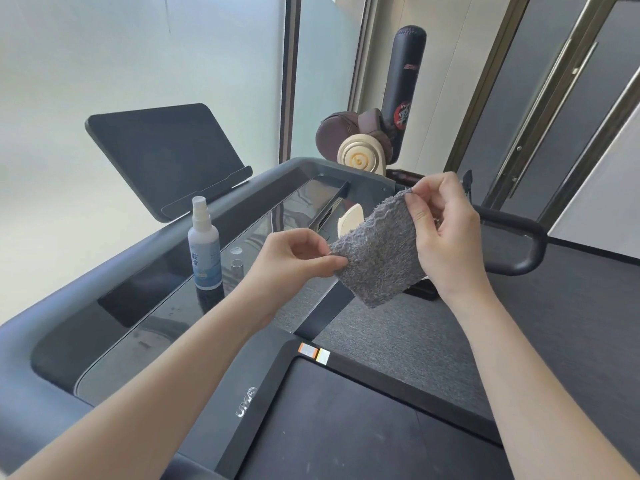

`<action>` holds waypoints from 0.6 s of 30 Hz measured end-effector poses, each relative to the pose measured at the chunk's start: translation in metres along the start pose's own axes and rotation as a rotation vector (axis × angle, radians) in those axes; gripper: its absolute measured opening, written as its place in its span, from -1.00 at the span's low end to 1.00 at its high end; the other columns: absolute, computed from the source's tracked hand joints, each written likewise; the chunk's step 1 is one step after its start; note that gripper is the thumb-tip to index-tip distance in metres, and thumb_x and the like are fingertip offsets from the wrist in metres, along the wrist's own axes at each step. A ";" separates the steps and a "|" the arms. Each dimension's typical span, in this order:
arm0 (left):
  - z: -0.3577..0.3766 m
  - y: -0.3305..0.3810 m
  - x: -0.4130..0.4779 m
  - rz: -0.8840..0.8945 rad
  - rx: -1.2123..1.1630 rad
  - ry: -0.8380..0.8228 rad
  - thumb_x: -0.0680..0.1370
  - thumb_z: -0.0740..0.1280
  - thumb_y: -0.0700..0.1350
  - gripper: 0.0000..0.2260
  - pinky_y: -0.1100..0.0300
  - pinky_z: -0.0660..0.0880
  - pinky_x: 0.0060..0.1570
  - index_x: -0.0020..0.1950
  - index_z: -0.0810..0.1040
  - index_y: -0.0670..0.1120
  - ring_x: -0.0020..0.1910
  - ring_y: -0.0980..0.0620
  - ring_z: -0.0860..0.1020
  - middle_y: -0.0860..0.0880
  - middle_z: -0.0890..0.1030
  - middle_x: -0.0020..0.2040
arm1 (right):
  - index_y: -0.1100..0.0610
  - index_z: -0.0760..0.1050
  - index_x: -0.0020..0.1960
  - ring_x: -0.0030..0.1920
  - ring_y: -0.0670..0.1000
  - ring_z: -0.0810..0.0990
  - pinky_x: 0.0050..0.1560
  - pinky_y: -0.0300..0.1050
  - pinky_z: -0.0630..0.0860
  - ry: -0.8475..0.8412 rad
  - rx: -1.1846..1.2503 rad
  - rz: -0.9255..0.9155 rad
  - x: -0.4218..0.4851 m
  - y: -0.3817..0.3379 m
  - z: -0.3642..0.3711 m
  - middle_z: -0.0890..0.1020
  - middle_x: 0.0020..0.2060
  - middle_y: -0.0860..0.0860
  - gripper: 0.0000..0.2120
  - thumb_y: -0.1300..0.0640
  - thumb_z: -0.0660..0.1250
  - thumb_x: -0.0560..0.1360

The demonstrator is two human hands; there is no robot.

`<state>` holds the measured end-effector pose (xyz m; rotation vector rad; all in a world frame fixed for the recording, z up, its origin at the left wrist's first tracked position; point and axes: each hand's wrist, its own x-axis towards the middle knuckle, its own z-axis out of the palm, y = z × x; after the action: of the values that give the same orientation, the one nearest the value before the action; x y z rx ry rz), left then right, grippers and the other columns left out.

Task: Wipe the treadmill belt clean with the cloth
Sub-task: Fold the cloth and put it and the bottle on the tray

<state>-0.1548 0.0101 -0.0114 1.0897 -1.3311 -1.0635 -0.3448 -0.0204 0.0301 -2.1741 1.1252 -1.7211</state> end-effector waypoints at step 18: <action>-0.008 0.028 0.014 -0.084 0.349 -0.230 0.24 0.43 0.28 -0.23 0.17 0.46 0.24 0.42 0.40 0.08 0.16 0.18 0.55 0.09 0.57 0.20 | 0.25 0.42 -0.02 -0.15 -0.06 0.53 -0.17 -0.49 0.38 -0.203 -0.145 -0.154 -0.001 -0.018 0.009 0.60 -0.21 0.07 -0.94 0.26 0.25 0.54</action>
<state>-0.1485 0.0019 0.0185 1.3183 -1.7134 -1.0668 -0.3282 -0.0104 0.0360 -2.5166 1.0863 -1.4707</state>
